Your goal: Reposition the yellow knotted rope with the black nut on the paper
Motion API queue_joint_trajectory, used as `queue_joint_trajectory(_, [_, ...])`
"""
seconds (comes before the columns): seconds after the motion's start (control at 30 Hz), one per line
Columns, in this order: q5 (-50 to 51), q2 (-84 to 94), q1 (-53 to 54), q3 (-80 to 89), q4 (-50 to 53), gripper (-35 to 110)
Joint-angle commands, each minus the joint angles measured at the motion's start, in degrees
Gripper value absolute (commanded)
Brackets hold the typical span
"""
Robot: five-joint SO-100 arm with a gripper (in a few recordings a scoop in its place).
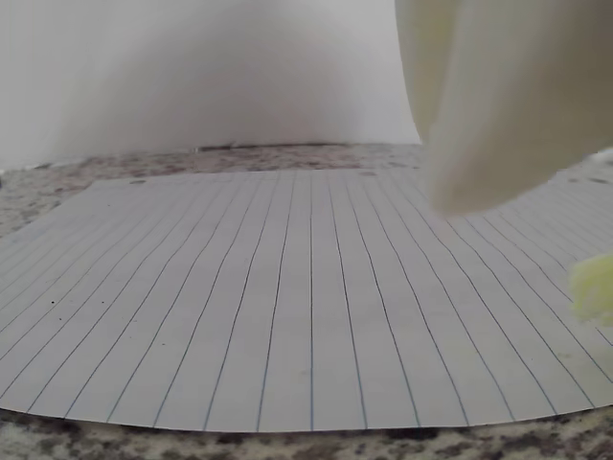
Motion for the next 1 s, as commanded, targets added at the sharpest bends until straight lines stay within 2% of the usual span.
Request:
queue_joint_trajectory(0.0, [0.26, 0.09, 0.09, 0.0, -1.67, 14])
queue_joint_trajectory(0.33, [-0.18, -13.27, 0.26, -12.74, -3.08, 14])
queue_joint_trajectory(0.67, [-6.68, -33.66, 7.82, -24.26, -8.26, 14])
queue_joint_trajectory(0.87, [-12.13, -45.0, 13.89, -30.76, -7.03, 17])
queue_joint_trajectory(0.97, [-13.27, -51.15, 15.47, -35.33, -2.64, 22])
